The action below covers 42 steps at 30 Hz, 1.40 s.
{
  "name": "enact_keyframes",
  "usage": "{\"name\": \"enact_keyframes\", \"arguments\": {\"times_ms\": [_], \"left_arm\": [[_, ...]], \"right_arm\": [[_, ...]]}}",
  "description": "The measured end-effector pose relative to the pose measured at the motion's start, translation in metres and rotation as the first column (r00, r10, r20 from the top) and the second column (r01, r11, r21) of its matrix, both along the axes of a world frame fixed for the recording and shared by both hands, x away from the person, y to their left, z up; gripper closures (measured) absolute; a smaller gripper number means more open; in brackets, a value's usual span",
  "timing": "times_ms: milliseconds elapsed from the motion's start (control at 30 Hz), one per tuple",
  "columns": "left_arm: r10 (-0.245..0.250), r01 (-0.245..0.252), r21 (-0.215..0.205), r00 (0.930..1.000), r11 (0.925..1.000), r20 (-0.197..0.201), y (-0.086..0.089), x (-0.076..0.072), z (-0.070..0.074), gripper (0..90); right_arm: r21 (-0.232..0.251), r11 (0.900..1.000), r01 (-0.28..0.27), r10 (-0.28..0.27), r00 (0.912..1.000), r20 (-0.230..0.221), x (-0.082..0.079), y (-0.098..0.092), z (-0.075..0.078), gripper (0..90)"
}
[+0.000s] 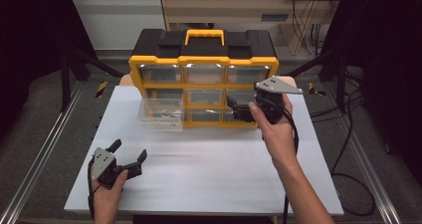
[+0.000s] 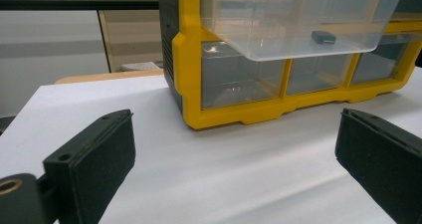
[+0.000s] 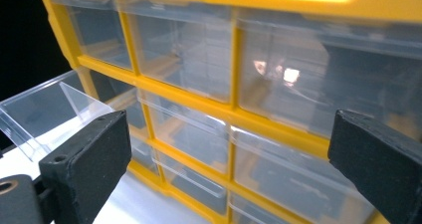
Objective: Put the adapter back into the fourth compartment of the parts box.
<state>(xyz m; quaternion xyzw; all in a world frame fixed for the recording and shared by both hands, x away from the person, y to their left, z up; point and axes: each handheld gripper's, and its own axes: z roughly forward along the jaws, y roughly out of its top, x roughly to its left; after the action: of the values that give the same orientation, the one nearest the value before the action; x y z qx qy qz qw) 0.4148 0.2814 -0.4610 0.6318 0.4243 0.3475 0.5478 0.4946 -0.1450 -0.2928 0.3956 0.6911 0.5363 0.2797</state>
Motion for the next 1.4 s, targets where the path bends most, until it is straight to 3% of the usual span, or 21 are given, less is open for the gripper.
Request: {"name": "enact_keyframes", "arguments": {"times_ms": [267,800,933,1267,1400], "left_arm": [[-0.023,0.023,-0.016,0.9997,0.9996,0.010,0.000,-0.003,0.012,2.7],[-0.089,0.089,-0.005,0.9958,0.9960,0.020,-0.017,-0.010,0.039,3.6],[-0.097,0.097,-0.047,0.9952,0.9942,0.013,-0.019,-0.010,0.044,4.1],[-0.097,0.098,-0.058,0.9950,0.9934,0.024,-0.021,-0.010,0.058,9.0],[-0.104,0.106,-0.038,0.9939,0.9937,0.035,-0.023,-0.013,0.066,12.8]], "right_arm": [[0.007,0.999,0.034,-0.034,0.9994,0.009,-0.012,-0.029,-0.016,3.3],[0.051,0.995,0.089,-0.091,0.9949,0.044,-0.046,-0.079,-0.052,3.1],[0.055,0.994,0.100,-0.102,0.9935,0.050,-0.053,-0.089,-0.064,3.9],[0.056,0.990,0.128,-0.132,0.9886,0.073,-0.065,-0.100,-0.099,4.1],[0.044,0.991,0.129,-0.132,0.9881,0.079,-0.070,-0.101,-0.112,4.1]]}}
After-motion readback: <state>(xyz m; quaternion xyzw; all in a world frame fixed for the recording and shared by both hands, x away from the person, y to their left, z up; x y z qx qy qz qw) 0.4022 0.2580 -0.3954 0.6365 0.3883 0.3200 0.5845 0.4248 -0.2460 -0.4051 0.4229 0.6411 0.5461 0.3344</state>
